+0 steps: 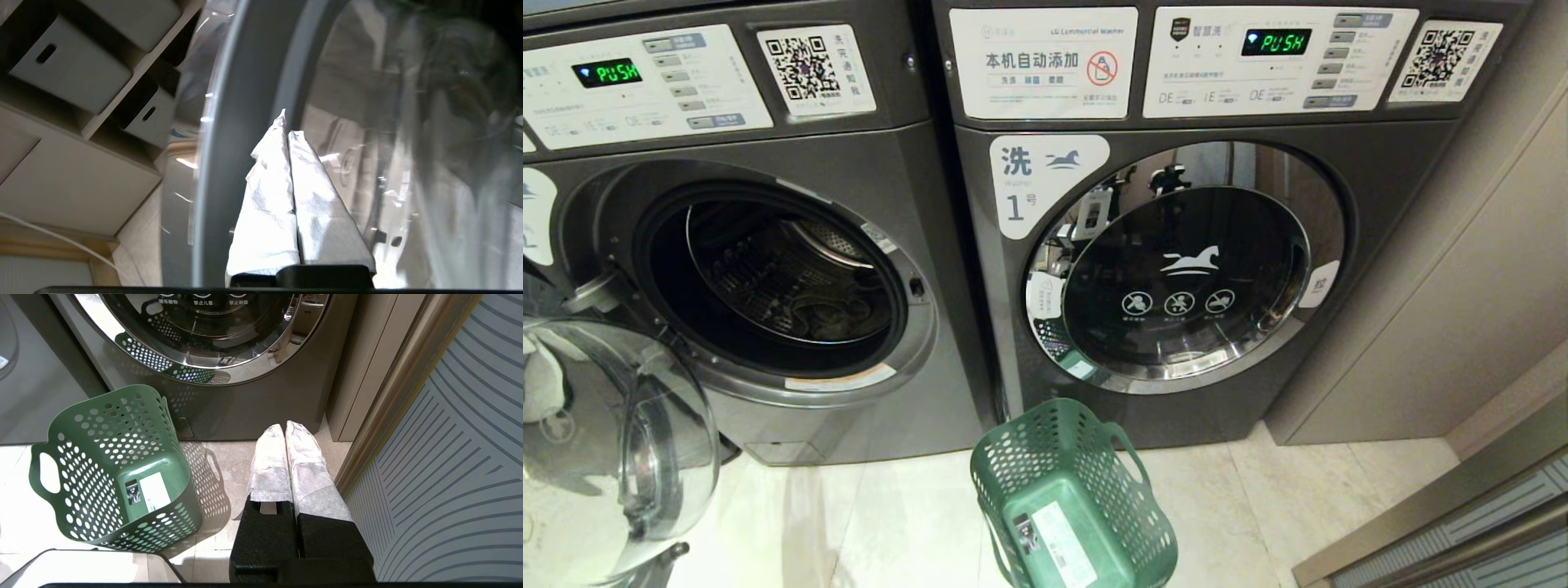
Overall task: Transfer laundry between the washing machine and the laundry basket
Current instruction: Open the lid of the washing machine
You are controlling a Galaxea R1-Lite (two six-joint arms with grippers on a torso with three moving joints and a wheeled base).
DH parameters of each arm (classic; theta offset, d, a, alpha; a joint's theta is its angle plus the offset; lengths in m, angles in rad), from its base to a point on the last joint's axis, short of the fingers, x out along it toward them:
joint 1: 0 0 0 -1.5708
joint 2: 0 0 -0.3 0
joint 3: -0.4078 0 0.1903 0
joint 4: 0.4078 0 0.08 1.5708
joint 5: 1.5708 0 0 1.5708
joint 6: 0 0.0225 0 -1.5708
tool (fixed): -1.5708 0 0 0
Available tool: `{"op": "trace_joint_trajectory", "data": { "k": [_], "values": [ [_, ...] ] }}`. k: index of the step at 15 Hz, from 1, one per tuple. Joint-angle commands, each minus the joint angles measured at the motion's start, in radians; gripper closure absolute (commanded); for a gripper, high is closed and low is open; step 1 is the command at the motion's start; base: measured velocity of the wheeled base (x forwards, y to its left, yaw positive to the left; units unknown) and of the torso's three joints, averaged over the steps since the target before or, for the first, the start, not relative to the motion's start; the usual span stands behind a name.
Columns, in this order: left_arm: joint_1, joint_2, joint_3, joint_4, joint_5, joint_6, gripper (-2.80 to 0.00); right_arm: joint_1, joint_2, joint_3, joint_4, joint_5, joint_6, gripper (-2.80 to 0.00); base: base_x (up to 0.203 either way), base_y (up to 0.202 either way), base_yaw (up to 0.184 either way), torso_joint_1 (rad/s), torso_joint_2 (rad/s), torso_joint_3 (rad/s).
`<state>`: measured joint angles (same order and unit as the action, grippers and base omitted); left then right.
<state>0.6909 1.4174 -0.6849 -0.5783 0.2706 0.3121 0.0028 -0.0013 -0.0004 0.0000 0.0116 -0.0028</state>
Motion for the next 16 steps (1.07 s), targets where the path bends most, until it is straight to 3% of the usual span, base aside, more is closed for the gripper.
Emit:
{"op": "trace_joint_trajectory", "data": {
  "k": [1, 7, 13, 16],
  "values": [
    [0.027, 0.033, -0.001, -0.005, 0.001, -0.001, 0.0, 0.0, 0.001, 0.0, 0.0, 0.001, 0.0, 0.0, 0.0, 0.0, 0.0, 0.0, 0.0, 0.0],
    [0.089, 0.069, -0.02, -0.013, -0.002, -0.007, 0.0, 0.0, 0.001, 0.0, 0.0, 0.001, 0.0, 0.0, 0.0, 0.0, 0.0, 0.0, 0.0, 0.0],
    [0.309, 0.191, -0.094, -0.088, -0.058, -0.035, 0.0, 0.0, 0.001, 0.0, 0.0, 0.001, 0.0, 0.0, 0.0, 0.0, 0.0, 0.0, 0.0, 0.0],
    [0.346, 0.191, -0.101, -0.089, -0.107, -0.036, 0.0, 0.0, 0.001, 0.0, 0.0, 0.001, 0.0, 0.0, 0.0, 0.0, 0.0, 0.0, 0.0, 0.0]
  ]
}}
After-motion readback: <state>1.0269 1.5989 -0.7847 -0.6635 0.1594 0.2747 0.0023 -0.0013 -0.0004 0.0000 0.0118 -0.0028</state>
